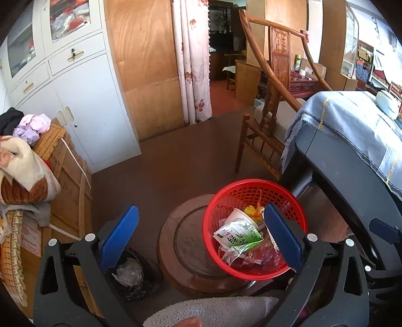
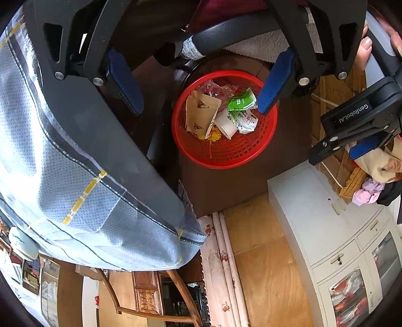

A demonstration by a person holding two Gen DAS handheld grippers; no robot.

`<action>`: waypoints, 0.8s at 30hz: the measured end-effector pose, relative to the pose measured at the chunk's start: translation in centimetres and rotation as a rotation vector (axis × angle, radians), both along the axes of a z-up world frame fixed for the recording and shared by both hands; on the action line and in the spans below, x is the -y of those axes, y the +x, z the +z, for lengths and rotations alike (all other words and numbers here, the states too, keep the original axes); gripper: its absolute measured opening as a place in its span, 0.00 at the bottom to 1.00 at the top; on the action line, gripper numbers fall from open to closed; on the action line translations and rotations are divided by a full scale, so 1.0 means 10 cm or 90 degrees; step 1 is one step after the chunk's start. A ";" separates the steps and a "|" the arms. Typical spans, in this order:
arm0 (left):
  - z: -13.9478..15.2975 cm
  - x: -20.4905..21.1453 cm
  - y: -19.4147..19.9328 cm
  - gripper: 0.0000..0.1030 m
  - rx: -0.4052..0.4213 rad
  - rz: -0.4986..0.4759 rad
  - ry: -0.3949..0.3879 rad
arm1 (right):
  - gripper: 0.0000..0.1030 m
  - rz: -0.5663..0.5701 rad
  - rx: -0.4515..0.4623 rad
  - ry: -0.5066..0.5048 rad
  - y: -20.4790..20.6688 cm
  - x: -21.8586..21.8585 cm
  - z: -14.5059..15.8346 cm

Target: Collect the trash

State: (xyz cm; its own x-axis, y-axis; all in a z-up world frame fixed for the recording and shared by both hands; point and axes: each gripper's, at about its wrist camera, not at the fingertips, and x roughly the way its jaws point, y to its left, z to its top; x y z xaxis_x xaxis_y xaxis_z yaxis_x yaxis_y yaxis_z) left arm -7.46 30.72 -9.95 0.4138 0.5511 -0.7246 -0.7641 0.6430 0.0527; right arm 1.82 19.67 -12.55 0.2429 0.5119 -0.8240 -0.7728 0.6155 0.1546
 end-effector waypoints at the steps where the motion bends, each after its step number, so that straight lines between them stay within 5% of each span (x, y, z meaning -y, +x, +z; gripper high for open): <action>1: 0.00 0.01 0.01 0.93 0.000 -0.001 0.000 | 0.88 0.000 0.001 0.000 0.00 0.00 0.00; 24: -0.01 0.06 0.02 0.93 0.000 -0.013 -0.004 | 0.88 -0.002 0.002 0.003 -0.01 0.01 0.01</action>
